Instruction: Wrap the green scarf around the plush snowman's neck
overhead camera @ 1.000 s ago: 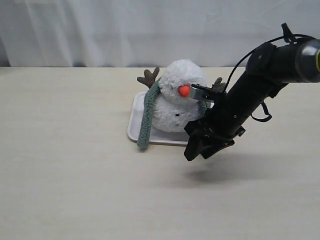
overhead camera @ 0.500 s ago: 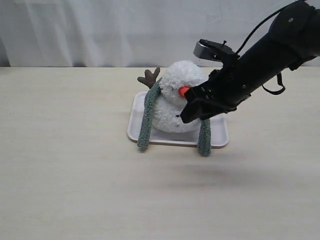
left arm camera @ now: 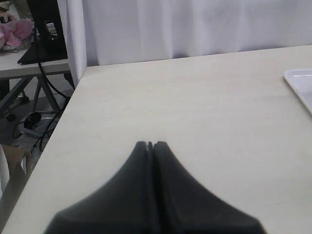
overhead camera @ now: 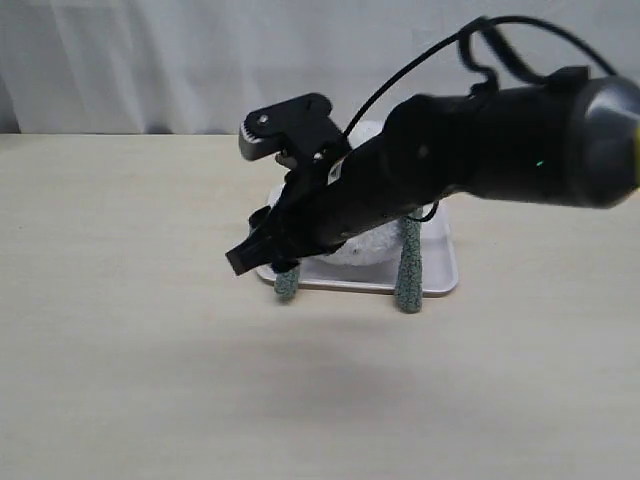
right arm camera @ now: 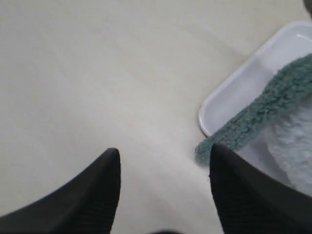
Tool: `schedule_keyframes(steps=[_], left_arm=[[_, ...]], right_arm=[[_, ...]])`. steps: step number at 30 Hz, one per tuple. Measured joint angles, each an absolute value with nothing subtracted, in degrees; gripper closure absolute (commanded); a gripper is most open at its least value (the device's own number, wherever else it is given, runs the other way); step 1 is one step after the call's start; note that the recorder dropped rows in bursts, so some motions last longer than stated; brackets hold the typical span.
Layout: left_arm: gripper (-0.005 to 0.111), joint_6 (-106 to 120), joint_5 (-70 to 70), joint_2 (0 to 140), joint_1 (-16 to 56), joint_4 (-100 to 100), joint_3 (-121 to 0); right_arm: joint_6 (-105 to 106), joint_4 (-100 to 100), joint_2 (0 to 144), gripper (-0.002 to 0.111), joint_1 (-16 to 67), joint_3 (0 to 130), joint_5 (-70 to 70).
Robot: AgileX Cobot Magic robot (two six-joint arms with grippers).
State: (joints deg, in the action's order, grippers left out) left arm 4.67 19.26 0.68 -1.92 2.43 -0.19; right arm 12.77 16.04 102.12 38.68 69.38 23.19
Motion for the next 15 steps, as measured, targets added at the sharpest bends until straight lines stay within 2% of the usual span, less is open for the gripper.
schedule_keyframes(steps=[9,15], left_arm=[[0.107,4.7,19.3,0.7,-1.9,2.4,-0.2],[0.107,4.7,19.3,0.7,-1.9,2.4,-0.2]], right_arm=[[-19.4,-9.3,110.2,0.055,40.2,71.7,24.6],[-28.7,-15.5,113.4,0.055,40.2,73.7,24.4]])
